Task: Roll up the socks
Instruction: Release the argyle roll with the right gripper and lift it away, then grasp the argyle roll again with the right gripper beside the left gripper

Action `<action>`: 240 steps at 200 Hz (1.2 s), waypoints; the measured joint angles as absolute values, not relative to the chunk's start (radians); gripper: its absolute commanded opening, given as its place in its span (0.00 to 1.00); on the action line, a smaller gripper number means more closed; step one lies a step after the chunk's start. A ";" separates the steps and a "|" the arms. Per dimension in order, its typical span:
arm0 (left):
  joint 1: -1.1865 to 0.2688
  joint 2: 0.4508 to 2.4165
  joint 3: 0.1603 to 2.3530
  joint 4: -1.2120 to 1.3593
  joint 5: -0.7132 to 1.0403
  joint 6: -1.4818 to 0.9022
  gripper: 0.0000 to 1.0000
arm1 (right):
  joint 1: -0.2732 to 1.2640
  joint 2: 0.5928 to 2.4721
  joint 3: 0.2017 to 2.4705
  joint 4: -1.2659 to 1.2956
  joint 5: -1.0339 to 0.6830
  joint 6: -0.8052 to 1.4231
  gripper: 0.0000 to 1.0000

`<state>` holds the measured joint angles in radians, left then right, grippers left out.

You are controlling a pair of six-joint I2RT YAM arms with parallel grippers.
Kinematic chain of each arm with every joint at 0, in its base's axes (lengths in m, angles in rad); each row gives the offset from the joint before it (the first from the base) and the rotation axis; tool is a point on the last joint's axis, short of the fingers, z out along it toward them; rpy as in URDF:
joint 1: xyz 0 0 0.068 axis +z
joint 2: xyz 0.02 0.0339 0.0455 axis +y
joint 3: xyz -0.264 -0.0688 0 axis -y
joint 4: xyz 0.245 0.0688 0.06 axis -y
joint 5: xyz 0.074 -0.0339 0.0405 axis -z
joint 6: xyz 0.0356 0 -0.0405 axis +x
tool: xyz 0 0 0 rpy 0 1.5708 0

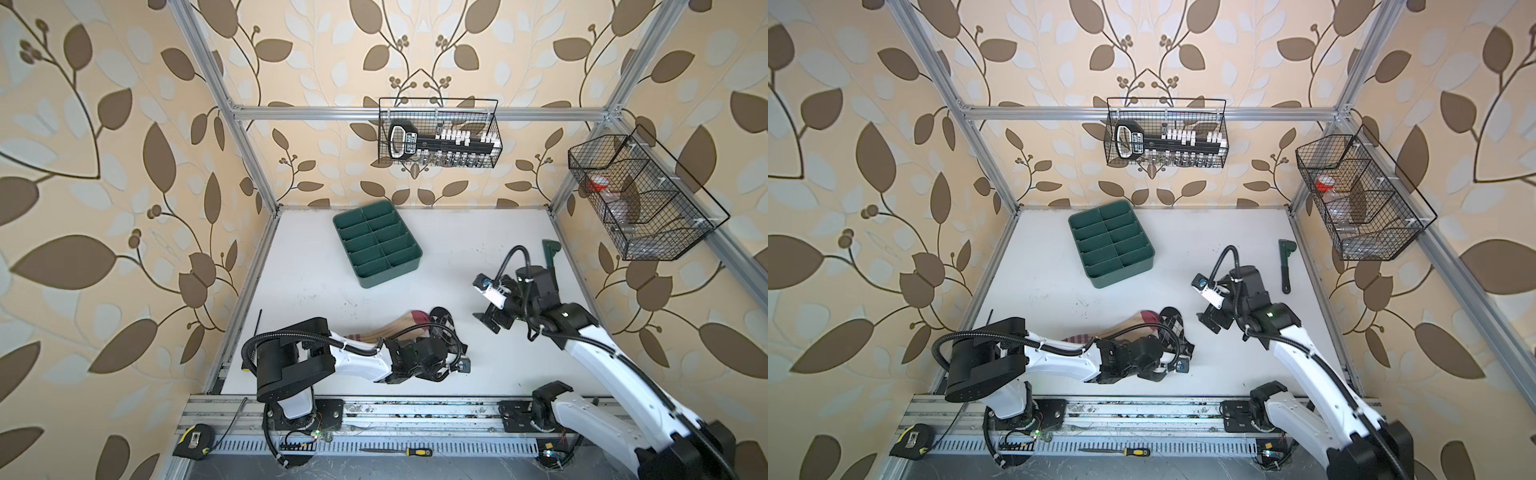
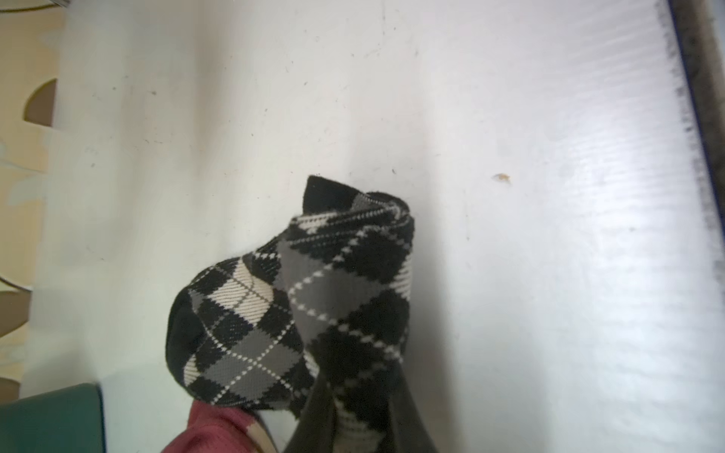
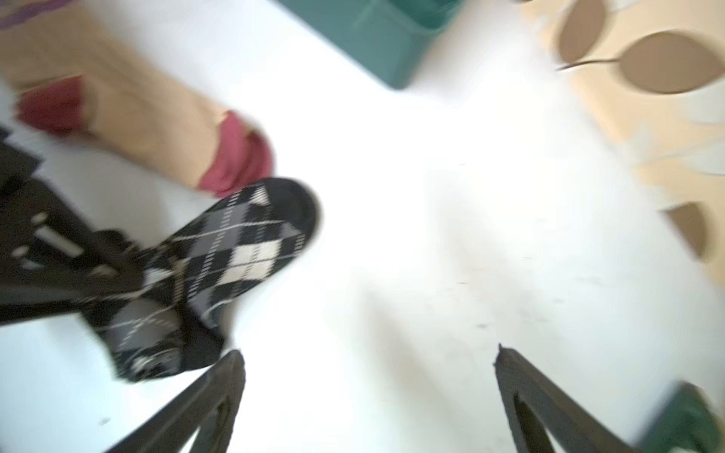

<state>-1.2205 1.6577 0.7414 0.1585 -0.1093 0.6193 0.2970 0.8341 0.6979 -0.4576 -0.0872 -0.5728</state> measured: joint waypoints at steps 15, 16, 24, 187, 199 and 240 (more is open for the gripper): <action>-1.190 1.660 0.785 0.083 -0.030 0.589 0.10 | 0.292 0.714 0.657 -0.377 0.014 -0.527 1.00; -1.188 1.660 0.787 0.079 -0.027 0.588 0.10 | 0.292 0.709 0.654 -0.373 0.019 -0.525 1.00; -1.172 1.665 0.809 0.041 0.015 0.570 0.10 | 0.292 0.646 0.632 -0.329 0.077 -0.495 1.00; -0.885 1.862 1.002 -0.168 0.719 0.204 0.21 | 0.521 0.280 0.611 -0.539 0.025 -0.722 0.99; -0.882 1.866 1.003 -0.168 0.731 0.193 0.21 | 0.587 0.283 0.586 -0.582 0.067 -0.808 0.98; -0.873 1.878 1.006 -0.167 0.755 0.169 0.21 | 0.899 0.354 0.510 -0.638 0.251 -0.965 0.98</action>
